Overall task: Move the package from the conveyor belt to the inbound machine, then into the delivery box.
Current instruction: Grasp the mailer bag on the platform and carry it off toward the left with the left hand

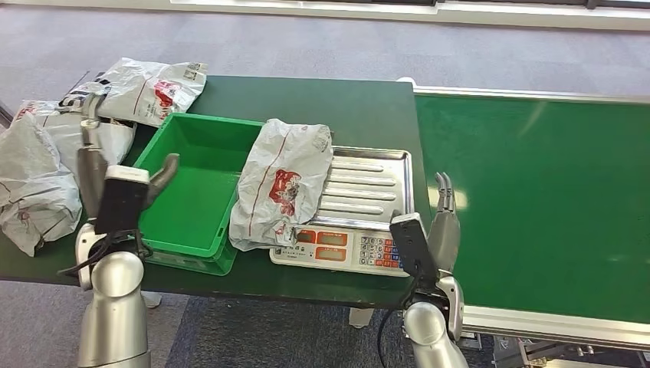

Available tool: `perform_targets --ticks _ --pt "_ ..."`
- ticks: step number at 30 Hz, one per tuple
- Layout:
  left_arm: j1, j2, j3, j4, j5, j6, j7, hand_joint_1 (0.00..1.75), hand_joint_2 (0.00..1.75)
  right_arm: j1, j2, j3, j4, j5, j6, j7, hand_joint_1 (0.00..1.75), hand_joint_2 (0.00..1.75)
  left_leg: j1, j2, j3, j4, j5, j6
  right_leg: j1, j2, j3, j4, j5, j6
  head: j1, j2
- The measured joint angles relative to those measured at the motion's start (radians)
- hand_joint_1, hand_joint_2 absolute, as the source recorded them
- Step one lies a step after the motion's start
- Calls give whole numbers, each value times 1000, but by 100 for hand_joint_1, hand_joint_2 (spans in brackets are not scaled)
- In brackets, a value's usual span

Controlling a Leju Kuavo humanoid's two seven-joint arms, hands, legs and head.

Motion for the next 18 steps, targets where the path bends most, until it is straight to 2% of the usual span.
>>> perform_targets --ticks 3,8,18 --pt "-58 20 -42 114 -93 -50 5 0 175 -16 0 11 10 6 13 3 0 175 0 0 0 0 1 0 0 0 -1 0 2 -1 0 0" --pt "-157 42 -97 282 -141 -70 9 0 175 -49 0 23 35 11 22 7 0 175 0 1 0 0 2 0 0 0 0 0 3 -1 0 0" --pt "-214 61 -140 420 -156 -72 11 0 175 -69 1 33 56 12 28 9 0 175 0 0 -1 0 2 0 0 0 -1 0 2 -1 0 0"
